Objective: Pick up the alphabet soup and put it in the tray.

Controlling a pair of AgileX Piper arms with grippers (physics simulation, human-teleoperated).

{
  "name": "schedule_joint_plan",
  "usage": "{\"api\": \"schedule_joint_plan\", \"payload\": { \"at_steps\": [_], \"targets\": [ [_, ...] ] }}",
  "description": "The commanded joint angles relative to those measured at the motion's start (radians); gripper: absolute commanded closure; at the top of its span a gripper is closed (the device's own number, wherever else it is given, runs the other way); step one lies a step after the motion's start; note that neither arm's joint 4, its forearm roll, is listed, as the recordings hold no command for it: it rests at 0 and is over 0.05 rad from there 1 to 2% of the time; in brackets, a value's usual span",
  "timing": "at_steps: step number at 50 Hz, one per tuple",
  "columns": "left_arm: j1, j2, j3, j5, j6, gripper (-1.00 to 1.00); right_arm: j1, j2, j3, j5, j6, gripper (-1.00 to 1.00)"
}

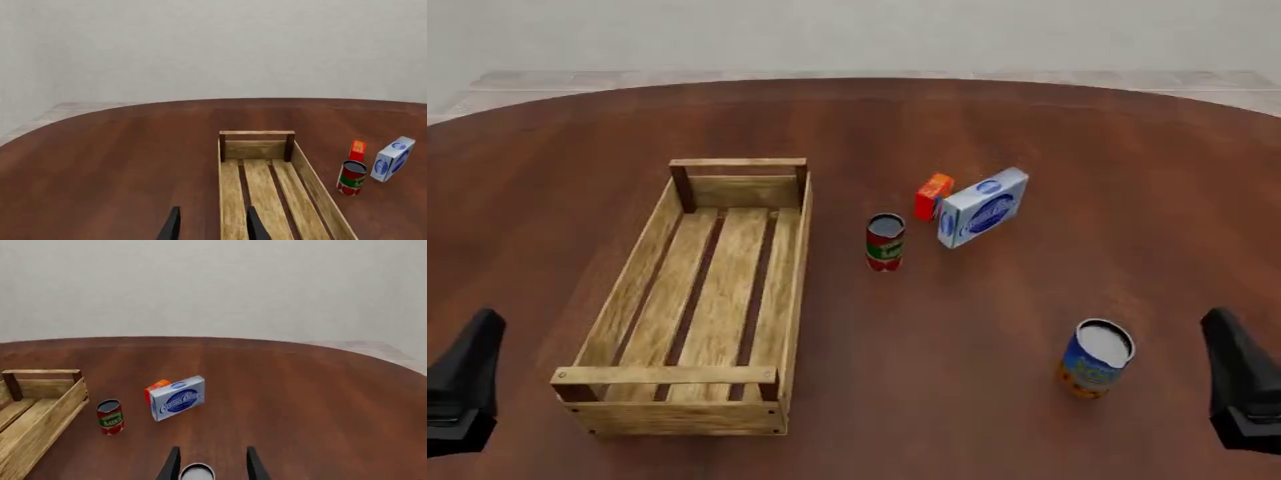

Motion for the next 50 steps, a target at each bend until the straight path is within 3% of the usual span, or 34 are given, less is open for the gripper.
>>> {"api": "schedule_joint_plan", "payload": {
  "at_steps": [1,19,21,22,23,25,27,29,32,39,50],
  "targets": [
    [-0.001,0.005,-0.002,-0.002,0.000,-1.00,0.003,-0.016,-0.001,0.011,0.003,-1.00],
    [-0.001,0.007,-0.005,-0.001,0.000,-1.00,0.019,-0.014,-0.022,0.031,0.000,-1.00],
    [-0.001,0.007,-0.005,0.000,0.000,-1.00,0.030,0.019,-0.024,0.030,0.020,-1.00],
    [-0.001,0.007,-0.005,0.000,0.000,-1.00,0.027,0.010,-0.030,0.041,0.109,-1.00],
    [-0.001,0.007,-0.005,0.000,0.000,-1.00,0.033,0.005,-0.047,0.057,0.129,-1.00],
    [-0.001,0.006,-0.006,0.002,0.000,-1.00,0.050,0.055,-0.090,0.070,0.068,-1.00],
    [-0.002,0.001,-0.007,0.003,0.005,-1.00,0.064,0.093,-0.124,0.073,0.114,-1.00],
    [-0.001,0.002,-0.008,0.005,0.004,-1.00,0.079,0.143,-0.162,0.085,0.088,-1.00],
    [-0.001,0.001,-0.009,0.006,0.004,-1.00,0.099,0.174,-0.196,0.103,0.110,-1.00],
    [-0.002,-0.001,-0.011,0.009,0.005,-1.00,0.113,0.252,-0.300,0.179,0.079,-1.00],
    [-0.002,-0.001,-0.012,0.009,0.006,-1.00,0.193,0.355,-0.433,0.312,0.127,-1.00]
  ]
}}
